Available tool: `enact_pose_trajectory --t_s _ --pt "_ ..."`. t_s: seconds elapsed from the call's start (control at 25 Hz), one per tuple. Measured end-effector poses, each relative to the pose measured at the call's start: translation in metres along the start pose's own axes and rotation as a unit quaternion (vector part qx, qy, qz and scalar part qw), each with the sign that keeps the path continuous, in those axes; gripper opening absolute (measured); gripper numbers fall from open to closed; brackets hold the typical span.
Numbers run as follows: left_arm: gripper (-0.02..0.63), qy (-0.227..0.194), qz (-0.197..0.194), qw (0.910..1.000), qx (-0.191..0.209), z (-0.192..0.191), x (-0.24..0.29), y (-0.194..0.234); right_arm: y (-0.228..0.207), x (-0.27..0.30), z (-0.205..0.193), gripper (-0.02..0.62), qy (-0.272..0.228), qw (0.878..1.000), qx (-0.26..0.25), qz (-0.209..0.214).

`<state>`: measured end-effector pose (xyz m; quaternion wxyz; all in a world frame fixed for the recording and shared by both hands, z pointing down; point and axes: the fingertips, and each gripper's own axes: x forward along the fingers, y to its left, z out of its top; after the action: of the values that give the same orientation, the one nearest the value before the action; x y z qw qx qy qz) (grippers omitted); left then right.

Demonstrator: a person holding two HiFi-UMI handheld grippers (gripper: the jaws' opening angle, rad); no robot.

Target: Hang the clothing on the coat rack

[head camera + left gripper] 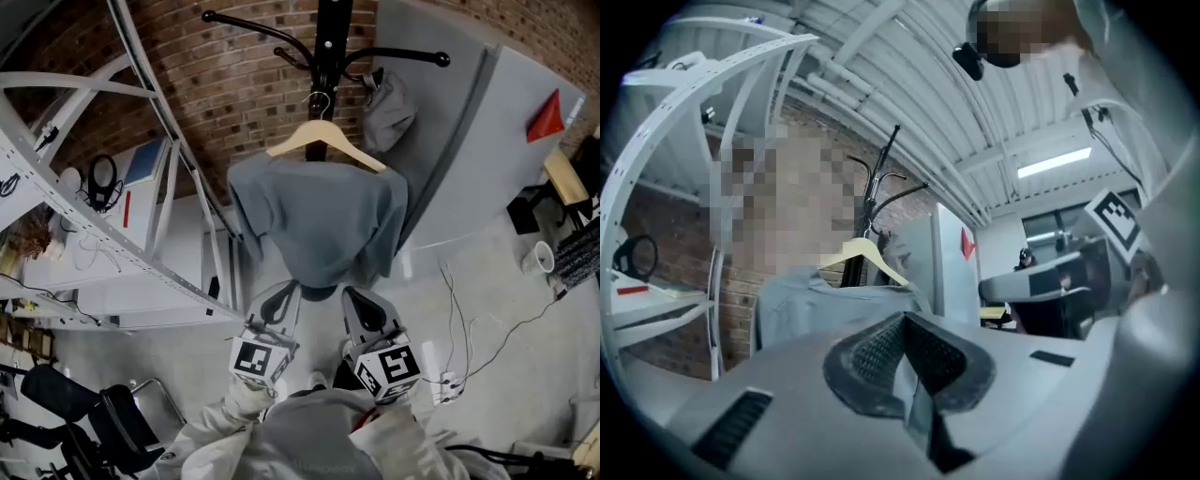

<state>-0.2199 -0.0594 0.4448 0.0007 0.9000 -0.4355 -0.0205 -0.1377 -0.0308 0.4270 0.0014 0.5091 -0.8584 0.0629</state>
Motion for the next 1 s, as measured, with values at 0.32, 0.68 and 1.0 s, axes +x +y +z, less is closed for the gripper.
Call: enact_pose_trajectory --t_s 0.32,0.68,1.0 --pt "0.008 0.040 0.015 0.9989 0.020 -0.031 -0.033 -0.028 0.019 -0.016 -0.008 0.025 0.026 0.999 -0.017 0.017" --pt "0.008 0.038 0.039 0.9982 0.026 -0.031 -0.028 -0.046 0.011 -0.028 -0.008 0.025 0.023 0.999 -0.017 0.040" --pt "0.008 0.044 0.037 0.9981 0.021 -0.026 -0.007 -0.066 -0.012 -0.035 -0.006 0.025 0.011 0.999 -0.009 0.049"
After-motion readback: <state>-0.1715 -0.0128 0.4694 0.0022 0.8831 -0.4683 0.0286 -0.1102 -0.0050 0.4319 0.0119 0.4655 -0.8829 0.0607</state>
